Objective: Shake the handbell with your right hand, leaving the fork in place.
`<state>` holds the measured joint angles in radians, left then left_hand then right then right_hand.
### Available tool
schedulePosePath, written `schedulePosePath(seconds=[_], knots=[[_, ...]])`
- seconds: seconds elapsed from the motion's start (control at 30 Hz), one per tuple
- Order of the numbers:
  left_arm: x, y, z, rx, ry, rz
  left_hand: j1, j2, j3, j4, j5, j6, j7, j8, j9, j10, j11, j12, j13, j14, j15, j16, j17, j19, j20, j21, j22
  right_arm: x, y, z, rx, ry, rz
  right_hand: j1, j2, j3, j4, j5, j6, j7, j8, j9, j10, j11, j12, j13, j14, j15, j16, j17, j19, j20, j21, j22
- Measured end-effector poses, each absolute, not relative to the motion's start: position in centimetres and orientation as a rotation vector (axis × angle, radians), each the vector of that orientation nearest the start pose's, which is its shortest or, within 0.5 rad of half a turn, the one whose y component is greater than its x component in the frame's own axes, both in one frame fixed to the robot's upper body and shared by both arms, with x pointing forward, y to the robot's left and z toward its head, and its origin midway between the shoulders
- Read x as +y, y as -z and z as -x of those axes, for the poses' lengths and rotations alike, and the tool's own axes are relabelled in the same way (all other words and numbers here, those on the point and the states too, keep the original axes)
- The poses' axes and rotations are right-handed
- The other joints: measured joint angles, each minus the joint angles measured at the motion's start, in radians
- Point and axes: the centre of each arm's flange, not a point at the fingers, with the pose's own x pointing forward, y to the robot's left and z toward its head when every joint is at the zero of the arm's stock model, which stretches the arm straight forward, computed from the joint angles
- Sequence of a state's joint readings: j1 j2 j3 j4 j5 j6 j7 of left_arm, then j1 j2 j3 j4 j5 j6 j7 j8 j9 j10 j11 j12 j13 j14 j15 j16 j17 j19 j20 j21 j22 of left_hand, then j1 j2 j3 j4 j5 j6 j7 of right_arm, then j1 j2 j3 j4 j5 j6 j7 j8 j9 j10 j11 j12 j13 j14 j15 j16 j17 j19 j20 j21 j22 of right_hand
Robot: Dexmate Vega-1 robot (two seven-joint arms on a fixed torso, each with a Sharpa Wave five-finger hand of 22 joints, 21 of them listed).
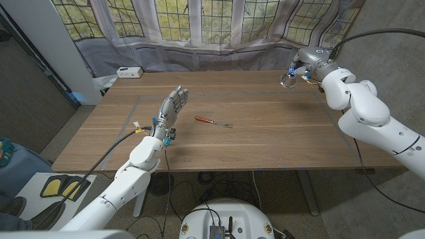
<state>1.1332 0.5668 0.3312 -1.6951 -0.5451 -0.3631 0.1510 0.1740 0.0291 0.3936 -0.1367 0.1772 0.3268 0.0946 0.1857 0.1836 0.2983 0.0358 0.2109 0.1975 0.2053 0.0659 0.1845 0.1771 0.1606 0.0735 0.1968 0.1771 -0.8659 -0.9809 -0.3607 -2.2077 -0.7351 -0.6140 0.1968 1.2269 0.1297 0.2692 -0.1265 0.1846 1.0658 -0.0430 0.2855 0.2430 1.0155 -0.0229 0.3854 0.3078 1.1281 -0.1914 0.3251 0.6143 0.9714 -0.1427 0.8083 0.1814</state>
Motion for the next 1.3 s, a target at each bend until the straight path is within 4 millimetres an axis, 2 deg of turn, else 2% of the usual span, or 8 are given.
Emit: schedulePosePath(seconds=[0.5, 1.3], knots=[[25.2, 5.1, -55.9, -0.719, 0.209, 0.031, 0.0, 0.0, 0.0, 0.0, 0.0, 0.0, 0.0, 0.0, 0.0, 0.0, 0.0, 0.0, 0.0, 0.0, 0.0, 0.0, 0.0, 0.0, 0.0, 0.0, 0.0, -25.0, -13.8, -49.4, -0.635, 0.344, 1.513, 0.001, 0.001, 0.0, 0.0, -0.003, 0.0, 0.0, 0.0, 0.001, 0.003, 0.003, 0.001, 0.005, 0.002, -0.002, 0.0, 0.005, 0.0, 0.0, 0.009, 0.0], [25.8, 5.0, -55.8, -0.716, 0.218, 0.023, 0.0, 0.0, 0.0, 0.0, 0.0, 0.0, 0.0, 0.0, 0.0, 0.0, 0.0, 0.0, 0.0, 0.0, 0.0, 0.0, 0.0, -0.005, -0.005, 0.0, 0.0, -21.1, -15.0, -51.9, -0.644, 0.245, 1.537, 0.001, 0.001, 0.0, 0.0, -0.003, 0.0, 0.0, 0.0, 0.001, 0.003, 0.003, 0.0, 0.005, 0.002, -0.002, -0.004, 0.004, -0.002, -0.002, 0.025, 0.0]])
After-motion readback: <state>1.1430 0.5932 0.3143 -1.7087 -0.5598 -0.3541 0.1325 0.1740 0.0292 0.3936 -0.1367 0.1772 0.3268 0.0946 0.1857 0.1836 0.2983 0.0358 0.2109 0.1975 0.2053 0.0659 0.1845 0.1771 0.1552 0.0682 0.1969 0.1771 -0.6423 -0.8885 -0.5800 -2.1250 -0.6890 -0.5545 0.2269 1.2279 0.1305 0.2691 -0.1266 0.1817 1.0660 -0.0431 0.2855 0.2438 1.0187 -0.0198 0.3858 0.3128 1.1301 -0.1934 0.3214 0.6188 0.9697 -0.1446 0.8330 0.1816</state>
